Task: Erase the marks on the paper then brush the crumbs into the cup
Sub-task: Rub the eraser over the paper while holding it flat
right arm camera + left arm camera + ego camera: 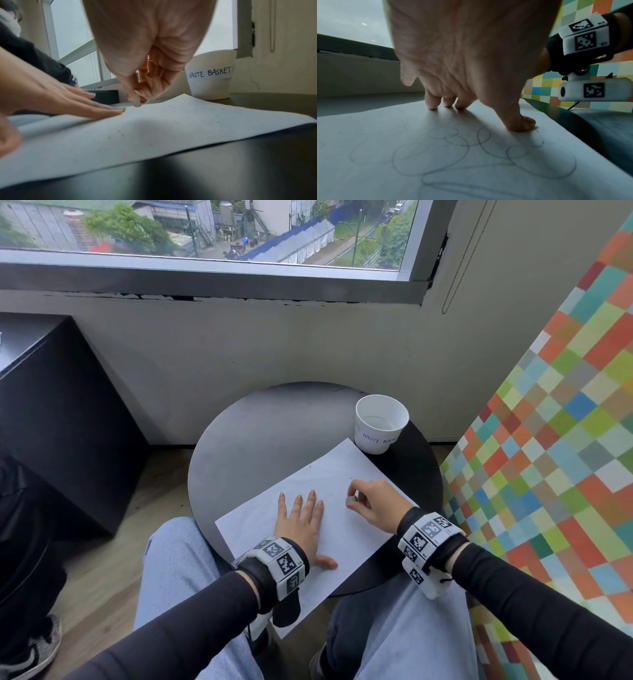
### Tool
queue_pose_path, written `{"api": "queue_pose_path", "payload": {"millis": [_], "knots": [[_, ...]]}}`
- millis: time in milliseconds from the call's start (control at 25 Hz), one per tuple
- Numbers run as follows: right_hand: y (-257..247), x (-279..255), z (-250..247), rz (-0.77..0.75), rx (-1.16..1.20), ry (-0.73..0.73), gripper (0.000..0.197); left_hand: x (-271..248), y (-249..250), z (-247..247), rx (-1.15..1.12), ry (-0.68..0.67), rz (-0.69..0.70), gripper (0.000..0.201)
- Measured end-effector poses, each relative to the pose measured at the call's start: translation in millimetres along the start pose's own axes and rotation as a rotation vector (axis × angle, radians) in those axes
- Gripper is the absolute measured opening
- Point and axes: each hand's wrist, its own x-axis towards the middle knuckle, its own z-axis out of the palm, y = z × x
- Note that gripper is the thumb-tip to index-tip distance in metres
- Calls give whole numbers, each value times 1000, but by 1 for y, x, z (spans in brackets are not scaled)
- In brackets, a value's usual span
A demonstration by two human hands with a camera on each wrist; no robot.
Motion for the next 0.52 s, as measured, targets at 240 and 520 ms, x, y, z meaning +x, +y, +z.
{"api": "queue_pose_path", "payload": {"millis": [240, 520], "knots": [[-14, -4, 17, -20, 90, -49, 14, 1, -1, 1, 9, -1, 26, 111], [-14, 3, 16, 2, 81, -77, 14, 2, 0, 2, 21, 0, 23, 113]]}}
